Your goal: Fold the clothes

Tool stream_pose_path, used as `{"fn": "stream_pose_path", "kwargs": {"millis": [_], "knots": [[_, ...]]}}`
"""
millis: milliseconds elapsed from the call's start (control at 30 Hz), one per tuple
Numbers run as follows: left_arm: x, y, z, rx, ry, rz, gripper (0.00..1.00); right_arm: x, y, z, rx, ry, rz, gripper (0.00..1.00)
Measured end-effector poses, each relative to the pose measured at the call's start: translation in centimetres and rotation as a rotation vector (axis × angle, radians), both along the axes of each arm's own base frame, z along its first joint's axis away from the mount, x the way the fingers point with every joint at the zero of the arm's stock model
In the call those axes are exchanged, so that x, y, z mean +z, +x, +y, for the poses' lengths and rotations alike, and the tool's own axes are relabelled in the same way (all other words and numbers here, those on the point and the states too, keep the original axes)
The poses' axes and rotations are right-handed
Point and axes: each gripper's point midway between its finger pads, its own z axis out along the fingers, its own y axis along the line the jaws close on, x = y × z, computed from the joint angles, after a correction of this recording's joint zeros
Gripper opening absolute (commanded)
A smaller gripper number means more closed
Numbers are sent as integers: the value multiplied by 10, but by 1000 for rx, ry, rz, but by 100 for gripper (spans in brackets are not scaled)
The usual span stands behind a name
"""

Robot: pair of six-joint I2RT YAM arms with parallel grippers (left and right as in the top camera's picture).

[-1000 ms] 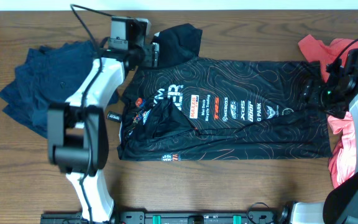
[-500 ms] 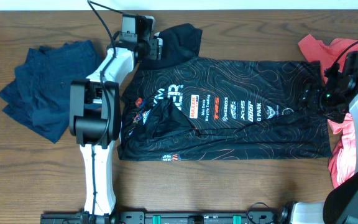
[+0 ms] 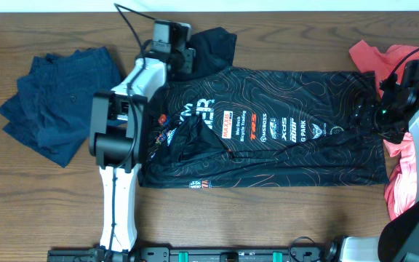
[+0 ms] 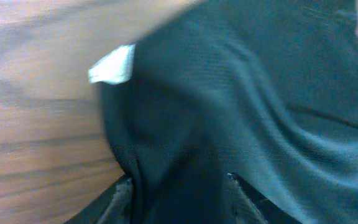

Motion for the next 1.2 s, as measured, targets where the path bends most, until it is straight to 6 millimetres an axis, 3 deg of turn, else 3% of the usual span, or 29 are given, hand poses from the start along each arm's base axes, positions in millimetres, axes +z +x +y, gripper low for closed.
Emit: {"fn": "stream_pose_path", "kwargs": {"millis": [100,267,467,567,667,767,867,1000,1200], "knots": [[-1,-5,-17,-32,-4,4,7,0,0,0,0,1,0,75],[-3,-9,-25,-31,-28,22,6,0,1,0,5,-2,-4,62],[-2,-17,-1,55,-53,106,6,1,3,-1,5,-7,-14,50],[7,-30,15,107,-56,172,6,0,7,-3,4,-19,-21,51],[28,-44,24,133,-56,214,6,-8,15,-4,7,-36,-19,58],[57,-57,26,140,-58,228,6,-26,29,-10,4,-44,-11,60],[71,-74,25,142,-51,271,6,-47,50,-18,-3,-49,0,63],[65,-95,25,137,-46,359,6,-68,94,-33,-21,-76,-40,64],[63,-101,25,135,-46,386,6,-83,160,-47,-53,-124,-182,61]]}}
